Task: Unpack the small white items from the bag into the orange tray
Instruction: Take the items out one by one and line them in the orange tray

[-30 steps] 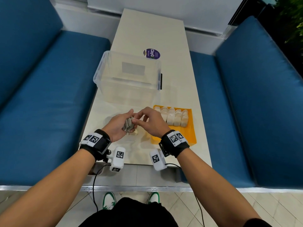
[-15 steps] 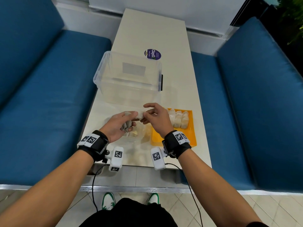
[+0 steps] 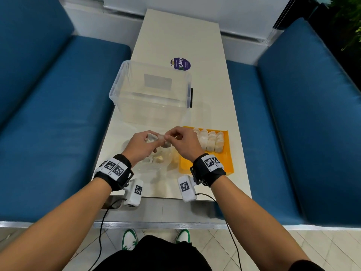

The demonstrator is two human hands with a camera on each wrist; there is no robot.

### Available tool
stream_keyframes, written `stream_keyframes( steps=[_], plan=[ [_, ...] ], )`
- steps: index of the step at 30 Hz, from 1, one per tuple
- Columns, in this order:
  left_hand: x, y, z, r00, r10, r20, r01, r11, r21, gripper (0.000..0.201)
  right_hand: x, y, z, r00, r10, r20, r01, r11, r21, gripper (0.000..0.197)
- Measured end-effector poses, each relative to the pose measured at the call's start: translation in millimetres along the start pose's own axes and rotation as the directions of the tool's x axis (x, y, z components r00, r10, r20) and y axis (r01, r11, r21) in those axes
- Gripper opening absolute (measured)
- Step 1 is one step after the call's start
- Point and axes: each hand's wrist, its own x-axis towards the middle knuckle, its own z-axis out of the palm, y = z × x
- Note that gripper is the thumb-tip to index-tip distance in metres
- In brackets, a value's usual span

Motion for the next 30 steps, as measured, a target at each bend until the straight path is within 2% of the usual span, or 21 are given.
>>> stream_keyframes(
  steps=[3,5,7,11,14,24,30],
  plan=[
    [-5,4,2,0.998,0.011,0.067,-0.010,1.000,-0.018,0.028,1,2,3,0.998,0.047,-0.043,-0.043,0.995,0.091,0.003],
    [-5,5,4,0.998,0.020,0.056,-0.021,1.000,0.013,0.021,0,1,2,0.998,0.052,-0.034,-0.047,0.989,0.143,0.002],
    [-5,6,5,0.999,0.036,0.026,-0.037,0.998,0.054,0.015,1,0,0,0.999,0.046,-0.015,-0.044,0.987,0.153,0.010],
    [-1,4,4,0.996,0.078,0.044,-0.084,0.984,0.157,0.020,3,-3,-7,0.999,0.015,0.040,-0.015,1.000,0.009,0.024],
    [1,2,4,0.996,0.068,0.051,-0.076,0.979,0.187,0.022,2,-6,-13,0.997,-0.050,0.058,0.054,0.996,-0.071,0.012],
    [-2,-4,5,0.998,0.011,0.060,-0.020,0.988,0.155,0.016,3,-2,-52,0.995,-0.076,-0.067,0.068,0.991,-0.116,0.004],
    [-3,-9,7,0.999,-0.020,0.034,0.017,0.995,0.094,0.008,-2,16,-91,0.991,-0.025,-0.129,-0.012,0.961,-0.275,0.005]
  ],
)
